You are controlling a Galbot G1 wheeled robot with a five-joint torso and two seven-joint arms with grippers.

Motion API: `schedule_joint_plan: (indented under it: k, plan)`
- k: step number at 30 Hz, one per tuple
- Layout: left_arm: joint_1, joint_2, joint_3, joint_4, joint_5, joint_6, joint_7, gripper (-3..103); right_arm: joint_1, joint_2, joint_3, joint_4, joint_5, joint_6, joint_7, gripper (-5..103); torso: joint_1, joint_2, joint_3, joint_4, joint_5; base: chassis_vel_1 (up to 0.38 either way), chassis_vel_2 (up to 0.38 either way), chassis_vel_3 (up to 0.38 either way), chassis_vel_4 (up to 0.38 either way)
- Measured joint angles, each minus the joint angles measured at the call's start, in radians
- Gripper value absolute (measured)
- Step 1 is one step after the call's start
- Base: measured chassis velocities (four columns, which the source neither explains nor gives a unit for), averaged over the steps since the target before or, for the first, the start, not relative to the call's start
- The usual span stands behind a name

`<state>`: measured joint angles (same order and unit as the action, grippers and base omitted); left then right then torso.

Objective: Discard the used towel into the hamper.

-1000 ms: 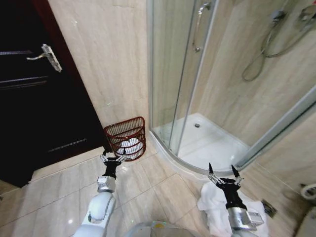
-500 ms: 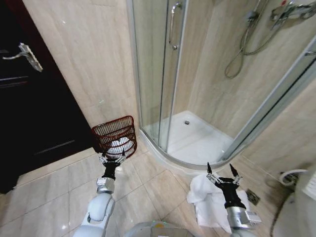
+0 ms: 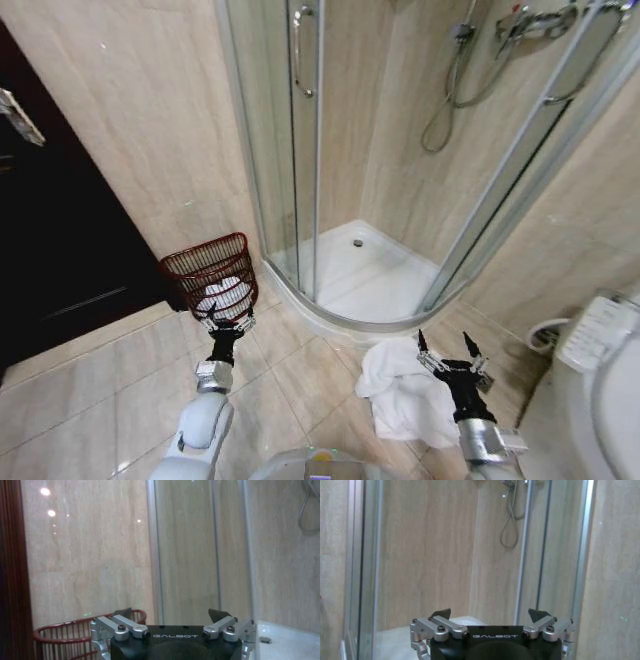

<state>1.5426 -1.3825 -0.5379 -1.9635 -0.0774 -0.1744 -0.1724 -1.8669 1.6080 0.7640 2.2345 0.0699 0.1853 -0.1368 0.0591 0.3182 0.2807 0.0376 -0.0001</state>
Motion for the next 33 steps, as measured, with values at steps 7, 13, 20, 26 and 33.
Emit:
schedule_joint_plan:
  k: [7, 13, 20, 26, 33]
  plan:
    - [-0.002, 0.002, -0.003, 0.004, -0.016, -0.012, -0.001, 100, -0.001, 0.0, -0.003, -0.004, -0.001, 0.002, -0.003, 100, 0.0, 0.0, 0.0, 0.0003, 0.0, -0.045, -0.123, 0.057, 0.122]
    - [-0.003, 0.004, -0.008, 0.011, -0.02, -0.023, -0.001, 100, 0.005, 0.0, -0.008, -0.012, -0.009, 0.008, -0.003, 100, 0.0, 0.0, 0.0, 0.0003, 0.0, -0.05, -0.117, 0.058, 0.12]
    - [-0.026, 0.003, -0.018, 0.015, -0.089, -0.051, 0.011, 100, 0.011, 0.0, -0.01, -0.014, -0.009, 0.015, -0.002, 100, 0.002, 0.005, 0.003, 0.0001, 0.0001, -0.025, -0.064, 0.018, 0.048]
    - [-0.029, 0.011, -0.037, 0.021, -0.09, -0.055, 0.042, 100, 0.011, 0.0, -0.009, -0.014, -0.01, 0.019, 0.004, 100, 0.008, 0.024, 0.016, 0.0003, 0.0001, 0.0, 0.0, 0.0, 0.0]
    - [-0.022, 0.017, -0.048, 0.022, -0.091, -0.056, 0.053, 100, 0.006, 0.0, -0.009, -0.005, -0.01, 0.024, 0.011, 100, 0.02, 0.057, 0.037, 0.0003, 0.0, 0.0, 0.0, 0.0, 0.0]
